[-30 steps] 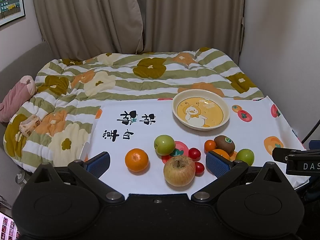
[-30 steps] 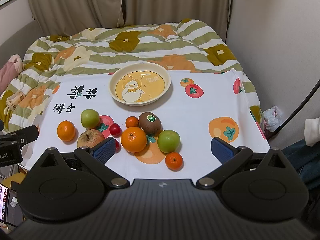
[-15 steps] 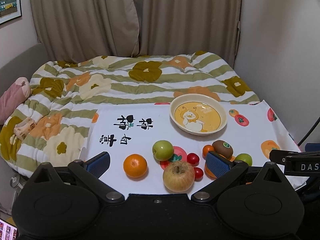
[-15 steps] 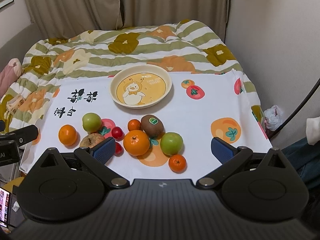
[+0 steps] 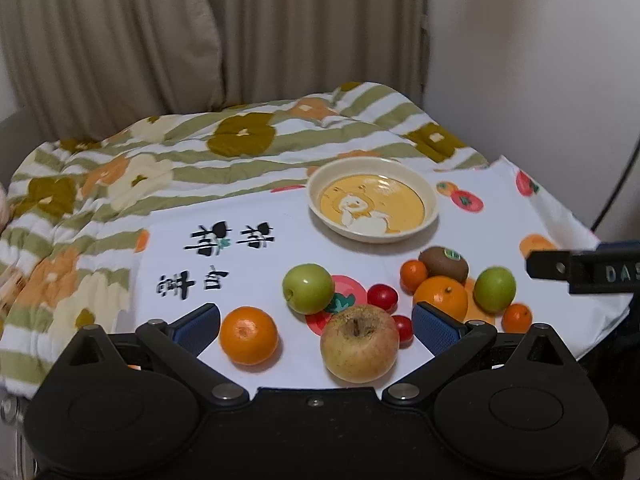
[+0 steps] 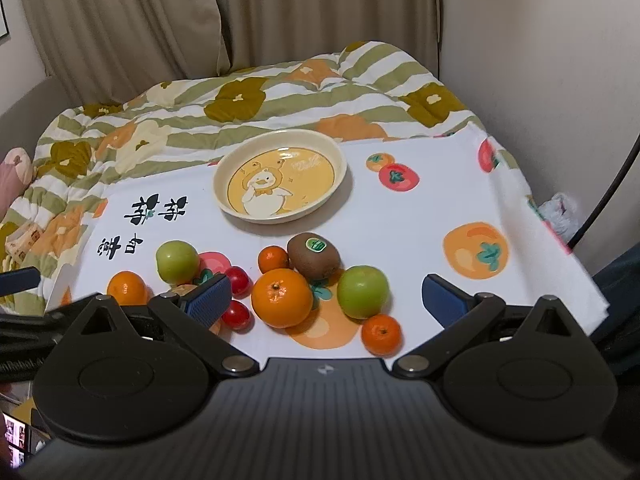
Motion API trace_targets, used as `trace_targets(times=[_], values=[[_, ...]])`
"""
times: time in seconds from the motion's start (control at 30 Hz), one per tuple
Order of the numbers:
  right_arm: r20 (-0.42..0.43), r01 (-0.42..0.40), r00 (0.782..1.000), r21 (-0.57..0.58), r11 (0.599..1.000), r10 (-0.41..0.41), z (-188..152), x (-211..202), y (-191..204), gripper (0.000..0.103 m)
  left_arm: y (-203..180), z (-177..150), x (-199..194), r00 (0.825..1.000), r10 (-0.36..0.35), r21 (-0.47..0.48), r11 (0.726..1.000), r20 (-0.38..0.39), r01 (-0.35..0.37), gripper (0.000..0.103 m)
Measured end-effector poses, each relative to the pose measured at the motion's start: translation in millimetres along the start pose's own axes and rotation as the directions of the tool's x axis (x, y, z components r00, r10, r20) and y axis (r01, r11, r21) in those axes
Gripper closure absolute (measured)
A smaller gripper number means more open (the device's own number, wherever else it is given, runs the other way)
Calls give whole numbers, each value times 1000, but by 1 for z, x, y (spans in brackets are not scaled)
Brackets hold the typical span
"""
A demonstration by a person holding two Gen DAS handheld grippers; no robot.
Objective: Organize fruits
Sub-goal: 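Close the left gripper on the large yellow-red apple while the right gripper approaches the orange, then lift the apple with the left gripper while the right gripper grasps the large orange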
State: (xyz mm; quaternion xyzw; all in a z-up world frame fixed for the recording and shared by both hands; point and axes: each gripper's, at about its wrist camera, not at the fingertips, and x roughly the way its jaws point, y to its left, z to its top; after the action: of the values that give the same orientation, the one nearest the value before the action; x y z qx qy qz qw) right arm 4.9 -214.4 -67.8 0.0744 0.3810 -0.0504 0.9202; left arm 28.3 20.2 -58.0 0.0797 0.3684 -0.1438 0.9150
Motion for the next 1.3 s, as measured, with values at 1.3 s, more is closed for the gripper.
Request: trace_targets(times=[1.3], values=[[-46,-141,989,32,990,142,-37,132,16,10,-21,-45,117,988,-131,87,987,-82,138,25]])
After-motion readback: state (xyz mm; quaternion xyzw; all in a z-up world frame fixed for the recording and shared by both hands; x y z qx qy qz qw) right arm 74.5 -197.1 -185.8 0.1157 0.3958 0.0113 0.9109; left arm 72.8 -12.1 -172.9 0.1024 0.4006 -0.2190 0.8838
